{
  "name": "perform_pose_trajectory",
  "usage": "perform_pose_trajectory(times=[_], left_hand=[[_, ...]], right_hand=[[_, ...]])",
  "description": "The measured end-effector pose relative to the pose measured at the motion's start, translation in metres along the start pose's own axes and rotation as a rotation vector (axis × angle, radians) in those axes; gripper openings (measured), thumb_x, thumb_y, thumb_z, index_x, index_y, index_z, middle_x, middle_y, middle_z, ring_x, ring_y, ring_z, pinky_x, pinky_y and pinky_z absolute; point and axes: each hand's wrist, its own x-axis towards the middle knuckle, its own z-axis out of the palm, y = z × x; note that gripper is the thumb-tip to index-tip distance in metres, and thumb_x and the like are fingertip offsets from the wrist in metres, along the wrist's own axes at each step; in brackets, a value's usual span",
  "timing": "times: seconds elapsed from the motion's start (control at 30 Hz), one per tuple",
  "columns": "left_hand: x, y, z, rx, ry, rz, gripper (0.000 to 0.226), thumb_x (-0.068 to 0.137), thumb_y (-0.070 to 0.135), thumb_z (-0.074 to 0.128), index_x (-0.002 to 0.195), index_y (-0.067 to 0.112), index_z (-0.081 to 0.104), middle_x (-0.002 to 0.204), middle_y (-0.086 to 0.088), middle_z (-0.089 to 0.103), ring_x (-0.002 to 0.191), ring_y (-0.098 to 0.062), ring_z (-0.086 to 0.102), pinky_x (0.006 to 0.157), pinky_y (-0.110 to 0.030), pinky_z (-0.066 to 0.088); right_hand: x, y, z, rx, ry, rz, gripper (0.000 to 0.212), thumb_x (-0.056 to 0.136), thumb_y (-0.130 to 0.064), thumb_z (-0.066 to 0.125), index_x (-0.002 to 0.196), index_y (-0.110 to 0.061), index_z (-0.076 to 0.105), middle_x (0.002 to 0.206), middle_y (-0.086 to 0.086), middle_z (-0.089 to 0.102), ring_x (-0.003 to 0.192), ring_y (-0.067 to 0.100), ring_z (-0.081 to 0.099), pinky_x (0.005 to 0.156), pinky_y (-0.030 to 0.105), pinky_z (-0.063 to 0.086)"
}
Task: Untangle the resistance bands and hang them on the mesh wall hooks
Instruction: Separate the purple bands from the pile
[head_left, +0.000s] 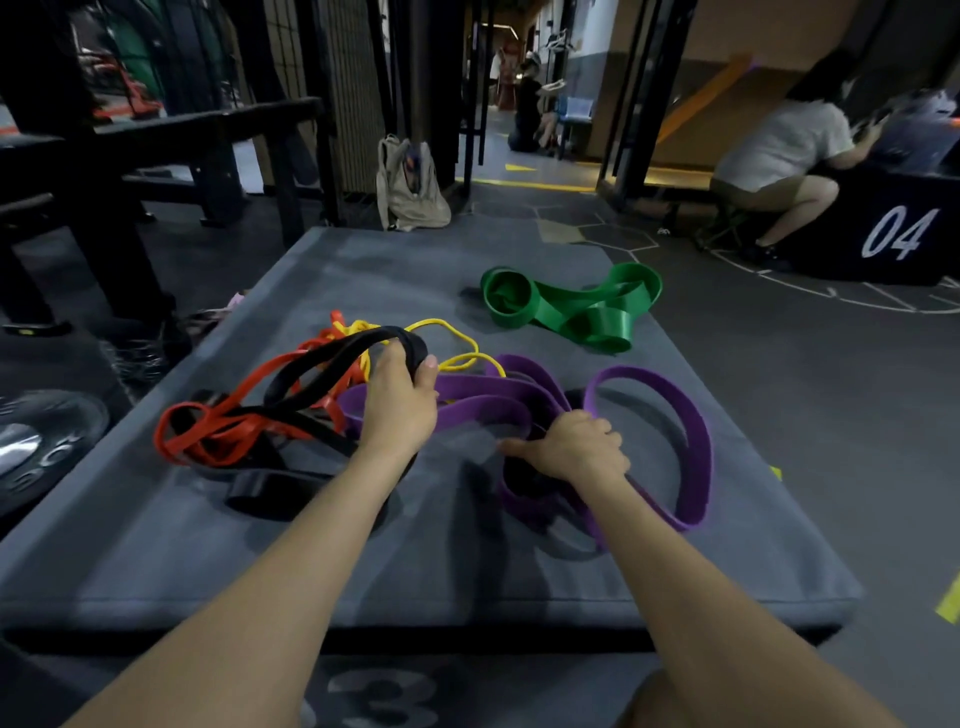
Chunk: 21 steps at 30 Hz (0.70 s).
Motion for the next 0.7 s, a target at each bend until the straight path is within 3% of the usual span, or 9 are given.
perform_pose_trajectory(times=[0.03,0.17,0.23,0.37,0.5,0.6,0.7], left_hand=[[0.001,0.000,0.001,0.014,-0.007,-0.001,0.017,0.097,0.022,0.046,0.097,0.006,0.048,0.103,-0.018,0.059,0.096,-0.033,0.058,0.073,-0.029,0.032],[0.006,-0.002,0.007,0.049,-0.048,0.034,0.015,0.096,0.022,0.047,0.092,0.007,0.044,0.098,-0.018,0.058,0.090,-0.035,0.059,0.072,-0.035,0.038],[0.007,0.000,0.011,0.040,-0.046,0.033,0.016,0.096,0.019,0.047,0.095,0.003,0.047,0.098,-0.017,0.058,0.090,-0.036,0.060,0.075,-0.037,0.040],[0.019,0.019,0.017,0.064,-0.052,0.063,0.014,0.096,0.016,0.046,0.087,0.006,0.042,0.080,-0.009,0.054,0.084,-0.033,0.055,0.065,-0.029,0.028],[0.047,0.035,0.024,0.119,-0.031,0.095,0.017,0.097,0.022,0.045,0.087,0.009,0.040,0.095,-0.022,0.062,0.092,-0.036,0.058,0.073,-0.036,0.034],[0.054,0.037,0.040,0.127,-0.072,0.117,0.020,0.096,0.024,0.046,0.085,0.008,0.041,0.092,-0.020,0.062,0.088,-0.036,0.058,0.071,-0.037,0.036],[0.050,0.029,0.052,0.082,-0.141,0.115,0.020,0.095,0.022,0.048,0.084,0.006,0.043,0.087,-0.018,0.060,0.083,-0.034,0.060,0.071,-0.040,0.041]], right_hand=[[0.003,0.000,0.000,-0.002,0.007,0.006,0.113,0.060,-0.068,0.071,0.140,0.000,0.028,0.141,0.018,0.036,0.130,0.034,0.036,0.102,0.045,0.036],[0.014,0.005,-0.003,0.069,0.024,-0.061,0.052,0.077,-0.026,0.069,0.120,-0.006,0.048,0.123,0.010,0.056,0.112,0.030,0.056,0.085,0.034,0.045],[0.021,0.008,-0.008,0.148,0.025,-0.063,0.037,0.077,-0.018,0.067,0.109,-0.006,0.053,0.116,0.012,0.059,0.106,0.032,0.058,0.081,0.035,0.047],[0.052,0.009,-0.052,0.257,0.234,-0.087,0.027,0.075,-0.009,0.060,0.102,-0.006,0.063,0.106,0.016,0.066,0.096,0.033,0.063,0.075,0.034,0.049],[0.077,0.006,-0.114,0.423,0.480,-0.097,0.027,0.080,-0.008,0.060,0.103,-0.019,0.068,0.108,0.014,0.066,0.102,0.035,0.061,0.081,0.034,0.047],[0.098,0.011,-0.140,0.509,0.611,-0.038,0.026,0.082,-0.009,0.061,0.102,-0.023,0.068,0.110,0.011,0.066,0.103,0.034,0.060,0.080,0.033,0.045],[0.115,0.024,-0.130,0.442,0.685,-0.030,0.025,0.083,-0.008,0.056,0.104,-0.018,0.065,0.110,0.013,0.064,0.105,0.035,0.058,0.078,0.034,0.045]])
